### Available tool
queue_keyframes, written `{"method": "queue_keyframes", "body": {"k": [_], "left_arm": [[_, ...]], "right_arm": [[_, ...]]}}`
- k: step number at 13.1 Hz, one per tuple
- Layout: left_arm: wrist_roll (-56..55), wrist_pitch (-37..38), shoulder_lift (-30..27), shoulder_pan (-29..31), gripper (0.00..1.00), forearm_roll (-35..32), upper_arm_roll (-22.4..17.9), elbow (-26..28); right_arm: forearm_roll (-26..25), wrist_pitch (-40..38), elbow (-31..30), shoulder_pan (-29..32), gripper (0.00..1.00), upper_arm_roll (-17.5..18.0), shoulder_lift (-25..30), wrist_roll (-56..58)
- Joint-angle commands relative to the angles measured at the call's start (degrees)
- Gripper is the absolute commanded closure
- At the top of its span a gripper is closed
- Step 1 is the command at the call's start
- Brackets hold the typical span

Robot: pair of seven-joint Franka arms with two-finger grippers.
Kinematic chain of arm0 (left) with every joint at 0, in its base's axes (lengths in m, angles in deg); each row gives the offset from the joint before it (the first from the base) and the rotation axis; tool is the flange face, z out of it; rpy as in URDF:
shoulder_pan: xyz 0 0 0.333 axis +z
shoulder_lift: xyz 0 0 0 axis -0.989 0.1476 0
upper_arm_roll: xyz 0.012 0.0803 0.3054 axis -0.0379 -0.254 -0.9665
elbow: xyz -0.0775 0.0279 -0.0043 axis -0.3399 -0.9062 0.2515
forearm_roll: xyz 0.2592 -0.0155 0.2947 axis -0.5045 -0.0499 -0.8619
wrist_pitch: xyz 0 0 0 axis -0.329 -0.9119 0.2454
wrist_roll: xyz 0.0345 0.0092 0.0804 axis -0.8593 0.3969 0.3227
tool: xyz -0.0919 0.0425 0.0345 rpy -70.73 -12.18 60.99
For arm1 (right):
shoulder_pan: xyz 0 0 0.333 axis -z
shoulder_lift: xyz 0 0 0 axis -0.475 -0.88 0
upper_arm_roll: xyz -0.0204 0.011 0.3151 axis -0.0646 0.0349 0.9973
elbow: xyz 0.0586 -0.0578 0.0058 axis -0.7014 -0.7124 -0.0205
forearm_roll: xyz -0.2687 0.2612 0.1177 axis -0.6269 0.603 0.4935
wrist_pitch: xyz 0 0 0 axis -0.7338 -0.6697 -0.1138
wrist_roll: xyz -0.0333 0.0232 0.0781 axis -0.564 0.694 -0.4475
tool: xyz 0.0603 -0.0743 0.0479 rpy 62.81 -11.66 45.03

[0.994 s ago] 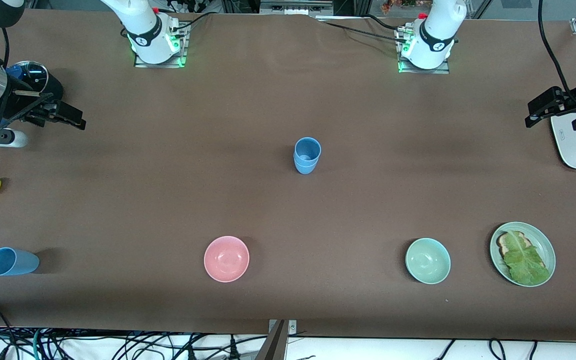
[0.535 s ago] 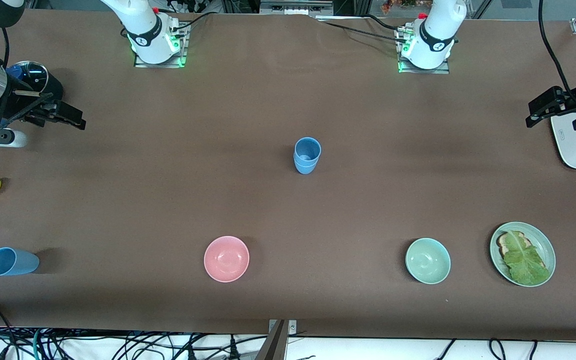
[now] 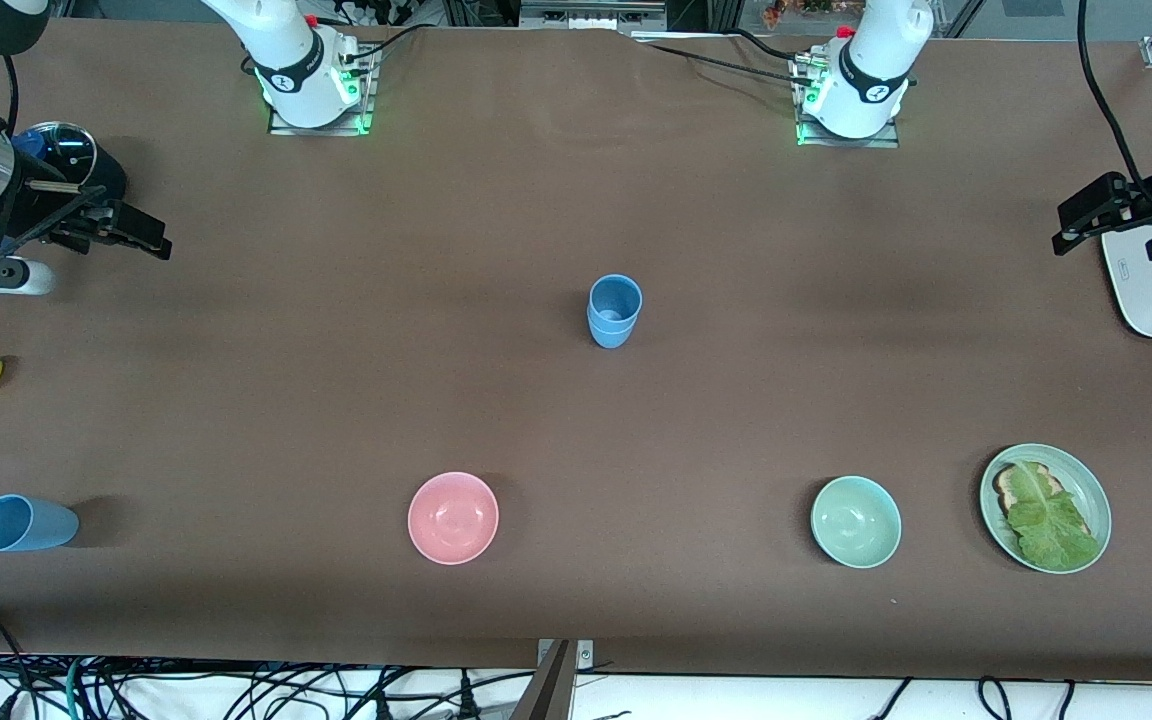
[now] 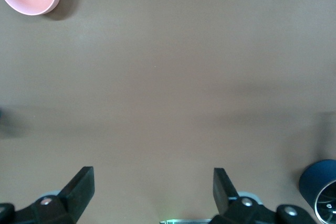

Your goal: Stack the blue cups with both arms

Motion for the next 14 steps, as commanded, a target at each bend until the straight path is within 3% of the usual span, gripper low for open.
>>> {"method": "queue_keyframes", "body": {"k": [1,14], "left_arm": [[-0.5,0.1,0.5,0.0,0.01,1.1,-0.3,-1.4],[-0.6,0.2,0.6,0.0,0.01,0.8,-0.2,-2.9]], "right_arm": [[0.4,0.0,0.5,-0.5,0.00,-0.6,0.0,0.6],[0.3,-0.3,2.1,-0.6,0.00,-0.7,-0.1,0.5]]}}
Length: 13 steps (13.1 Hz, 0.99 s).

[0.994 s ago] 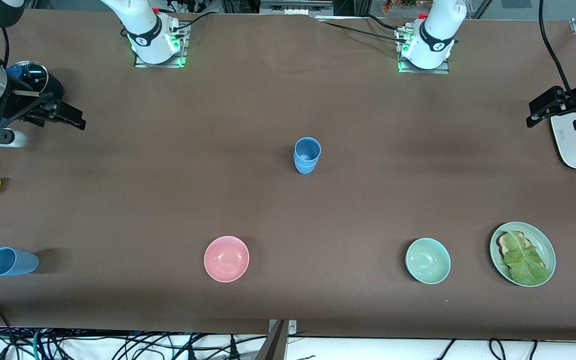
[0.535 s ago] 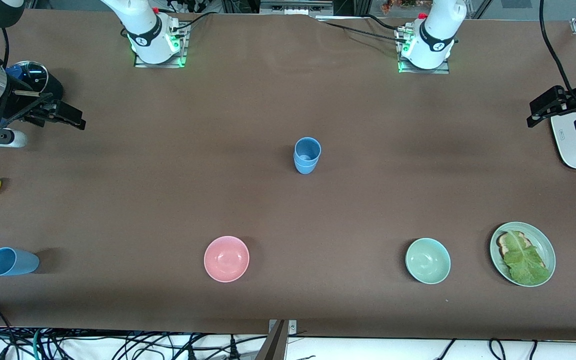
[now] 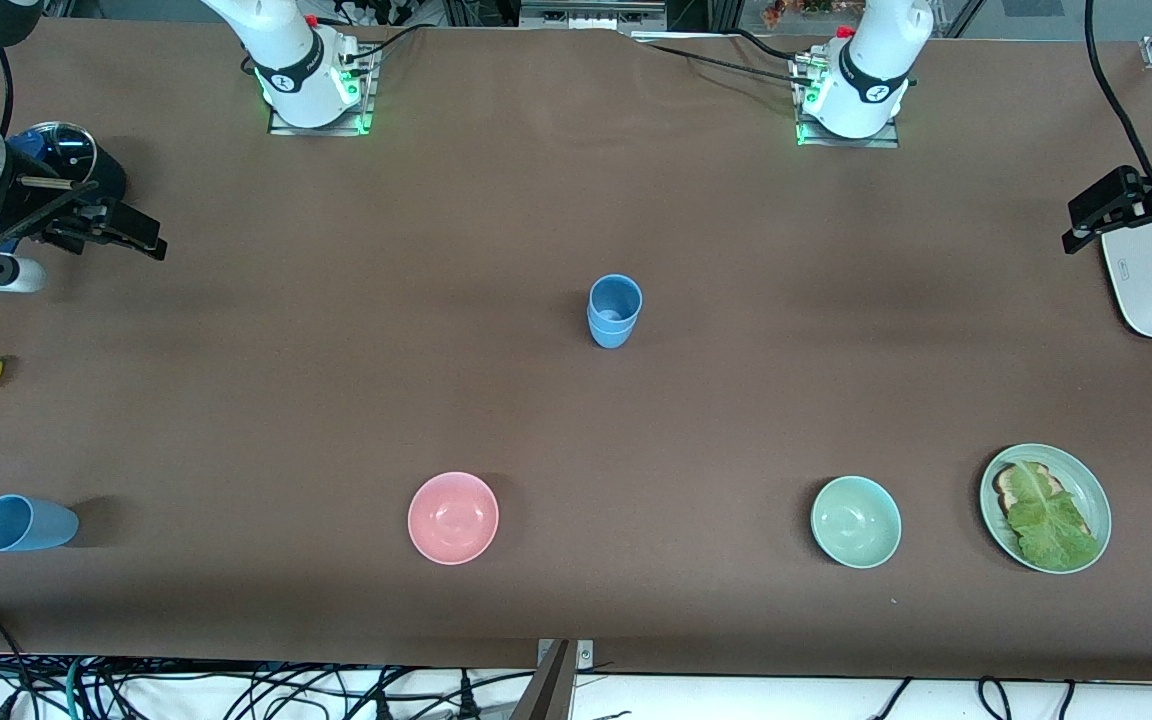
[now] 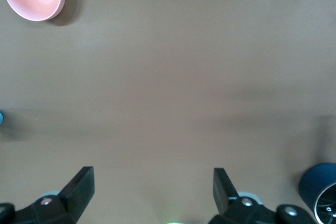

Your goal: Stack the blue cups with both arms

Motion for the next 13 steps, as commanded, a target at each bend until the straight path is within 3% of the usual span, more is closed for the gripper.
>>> {"method": "queue_keyframes", "body": {"k": [1,13], "left_arm": [[-0.6,0.3,0.7,0.0,0.01,0.9,-0.2,-1.3],[-0.6,0.1,2.1,-0.1,0.01,1.1,-0.1,-1.3]], "right_arm": [[0.1,-0.3,1.2,-0.6,0.00,-0.7,-0.1,0.5],[-0.1,-0.8,1.2,-0.3,0.00,-0.9,-0.4,3.5]]}}
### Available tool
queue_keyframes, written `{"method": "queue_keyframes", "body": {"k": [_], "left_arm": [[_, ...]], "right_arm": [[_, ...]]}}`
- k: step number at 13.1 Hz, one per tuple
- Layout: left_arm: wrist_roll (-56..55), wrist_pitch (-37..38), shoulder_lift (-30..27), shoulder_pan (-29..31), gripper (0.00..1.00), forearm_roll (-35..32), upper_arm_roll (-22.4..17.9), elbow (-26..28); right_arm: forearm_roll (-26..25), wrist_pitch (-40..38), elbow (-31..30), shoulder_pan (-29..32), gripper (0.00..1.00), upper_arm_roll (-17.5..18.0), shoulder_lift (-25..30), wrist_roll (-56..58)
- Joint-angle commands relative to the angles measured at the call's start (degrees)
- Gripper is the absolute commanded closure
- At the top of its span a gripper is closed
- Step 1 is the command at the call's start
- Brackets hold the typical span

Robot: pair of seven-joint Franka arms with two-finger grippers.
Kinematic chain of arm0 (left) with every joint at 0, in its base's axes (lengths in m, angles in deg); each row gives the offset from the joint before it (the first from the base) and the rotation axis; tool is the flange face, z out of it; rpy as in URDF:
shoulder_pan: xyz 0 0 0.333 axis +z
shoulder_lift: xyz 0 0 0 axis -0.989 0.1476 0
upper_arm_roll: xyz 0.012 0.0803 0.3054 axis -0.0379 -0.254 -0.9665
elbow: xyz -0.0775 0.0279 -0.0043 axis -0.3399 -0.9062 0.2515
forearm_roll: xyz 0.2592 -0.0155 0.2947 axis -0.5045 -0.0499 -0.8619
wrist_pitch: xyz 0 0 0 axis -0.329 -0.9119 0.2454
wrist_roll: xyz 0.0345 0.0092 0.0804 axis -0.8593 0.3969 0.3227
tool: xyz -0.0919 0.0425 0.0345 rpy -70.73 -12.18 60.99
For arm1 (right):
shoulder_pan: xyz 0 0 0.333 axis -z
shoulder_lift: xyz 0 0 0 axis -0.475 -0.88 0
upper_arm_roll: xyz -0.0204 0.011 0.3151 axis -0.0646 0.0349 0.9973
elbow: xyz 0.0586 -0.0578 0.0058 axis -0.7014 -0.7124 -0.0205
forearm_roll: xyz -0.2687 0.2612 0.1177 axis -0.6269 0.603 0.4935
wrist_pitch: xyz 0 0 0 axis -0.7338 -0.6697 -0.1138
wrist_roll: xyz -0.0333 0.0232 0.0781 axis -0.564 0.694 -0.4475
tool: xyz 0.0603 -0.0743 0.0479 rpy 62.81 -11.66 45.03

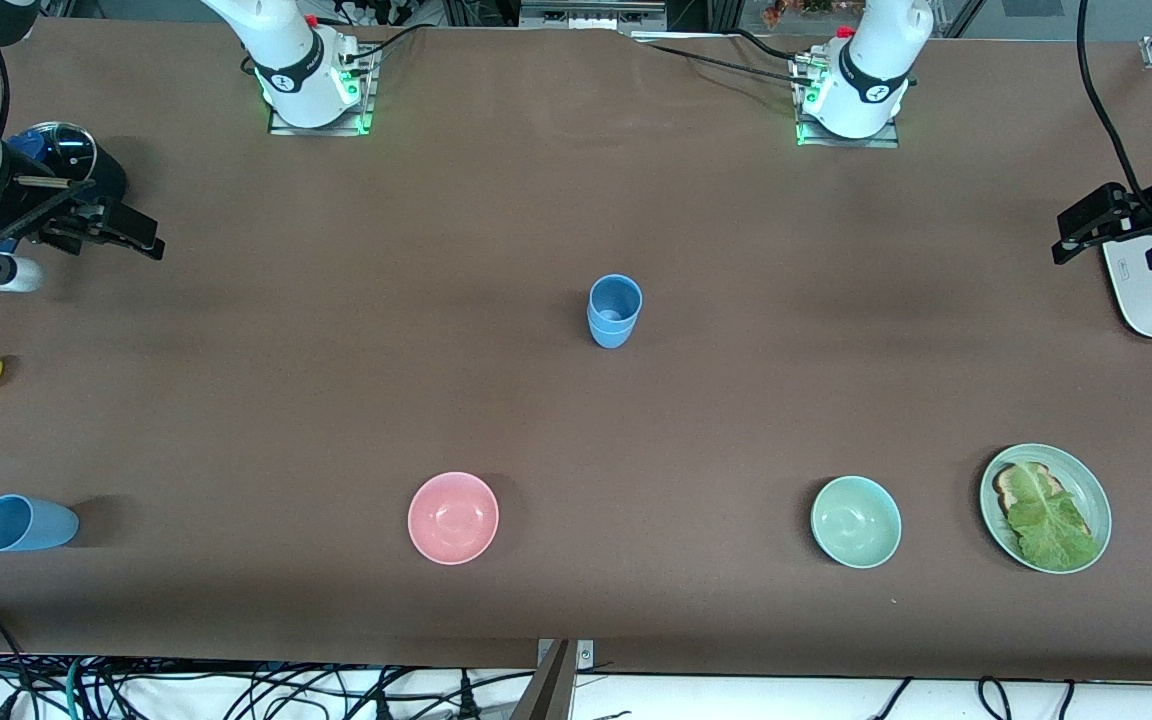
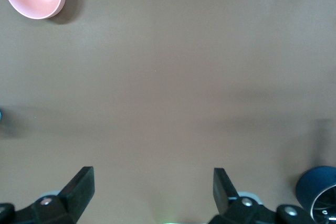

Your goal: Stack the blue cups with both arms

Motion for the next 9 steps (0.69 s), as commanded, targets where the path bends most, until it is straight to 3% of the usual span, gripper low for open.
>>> {"method": "queue_keyframes", "body": {"k": [1,9], "left_arm": [[-0.6,0.1,0.5,-0.1,0.01,1.1,-0.1,-1.3],[-0.6,0.1,0.5,-0.1,0.01,1.2,0.0,-1.4]], "right_arm": [[-0.8,-0.7,1.0,-0.6,0.00,0.0,-0.5,1.2],[-4.2,-1.1,1.1,-2.2,0.00,0.1,-0.4,1.4]]}}
